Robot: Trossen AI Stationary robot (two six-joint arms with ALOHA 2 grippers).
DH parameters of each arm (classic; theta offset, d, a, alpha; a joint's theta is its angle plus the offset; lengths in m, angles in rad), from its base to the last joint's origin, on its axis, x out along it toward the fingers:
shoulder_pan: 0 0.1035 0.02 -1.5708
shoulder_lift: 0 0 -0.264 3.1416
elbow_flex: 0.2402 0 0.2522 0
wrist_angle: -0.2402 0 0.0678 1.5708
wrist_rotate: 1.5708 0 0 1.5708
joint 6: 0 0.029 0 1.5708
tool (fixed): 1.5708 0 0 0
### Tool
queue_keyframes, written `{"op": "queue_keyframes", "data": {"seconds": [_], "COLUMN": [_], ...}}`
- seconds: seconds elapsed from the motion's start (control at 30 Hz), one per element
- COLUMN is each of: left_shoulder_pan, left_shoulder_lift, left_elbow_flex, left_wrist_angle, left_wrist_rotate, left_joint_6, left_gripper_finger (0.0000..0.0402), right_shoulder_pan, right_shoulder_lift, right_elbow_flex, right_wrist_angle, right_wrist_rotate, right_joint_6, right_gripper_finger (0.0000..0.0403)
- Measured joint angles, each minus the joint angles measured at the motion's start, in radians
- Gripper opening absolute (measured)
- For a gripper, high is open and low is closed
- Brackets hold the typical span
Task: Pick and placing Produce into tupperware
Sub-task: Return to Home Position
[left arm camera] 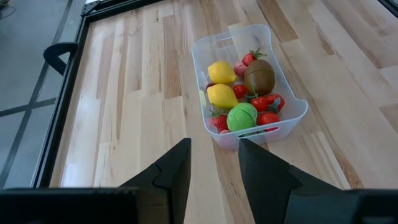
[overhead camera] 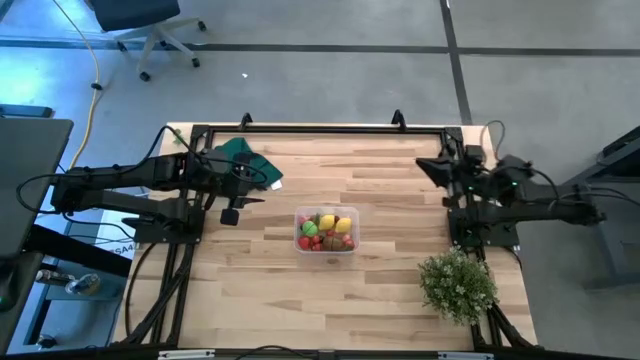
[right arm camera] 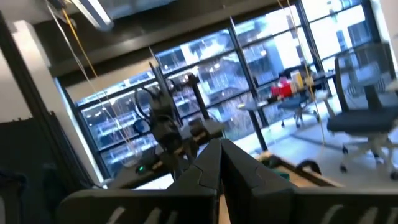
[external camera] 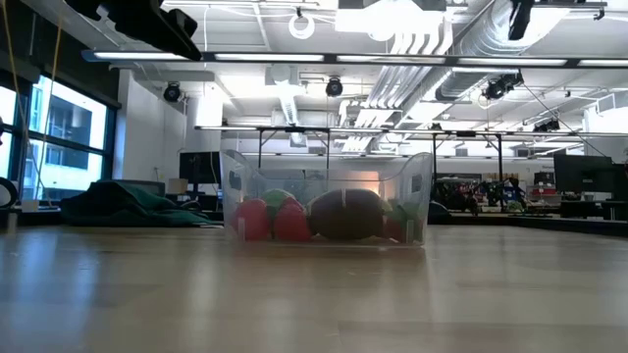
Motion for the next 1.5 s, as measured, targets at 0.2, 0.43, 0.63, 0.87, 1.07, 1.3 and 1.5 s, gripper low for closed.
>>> {"op": "queue_keyframes", "data": {"seconds": [0.2,0.43,0.63,0.87,1.07,1.3,1.5], "left_shoulder_pan": [0.0,0.0,0.0,0.0,0.0,0.0,0.0], "left_shoulder_lift": [0.0,0.0,0.0,0.0,0.0,0.0,0.0], "left_elbow_flex": [0.0,0.0,0.0,0.0,0.0,0.0,0.0], "left_wrist_angle": [0.0,0.0,0.0,0.0,0.0,0.0,0.0], "left_wrist_rotate": [0.0,0.0,0.0,0.0,0.0,0.0,0.0], "left_joint_6": [0.0,0.0,0.0,0.0,0.0,0.0,0.0], "left_gripper_finger": [0.0122,0.0122,0.0122,0.0122,0.0122,0.0122,0.0122], "right_shoulder_pan": [0.0,0.0,0.001,0.001,0.001,0.0,0.001], "right_shoulder_lift": [-0.109,-0.221,-0.303,-0.393,-0.398,-0.403,-0.403], "right_elbow_flex": [0.0,0.0,0.0,0.0,-0.003,-0.226,-0.405], "right_wrist_angle": [-0.023,-0.13,-0.189,-0.224,-0.225,0.099,0.239], "right_wrist_rotate": [0.0,0.039,0.039,0.039,0.026,-0.006,-0.081], "right_joint_6": [-0.069,-0.099,-0.118,-0.126,-0.126,-0.155,-0.035], "right_gripper_finger": [0.0,0.0,0.0,0.0,0.0,0.0,0.0]}}
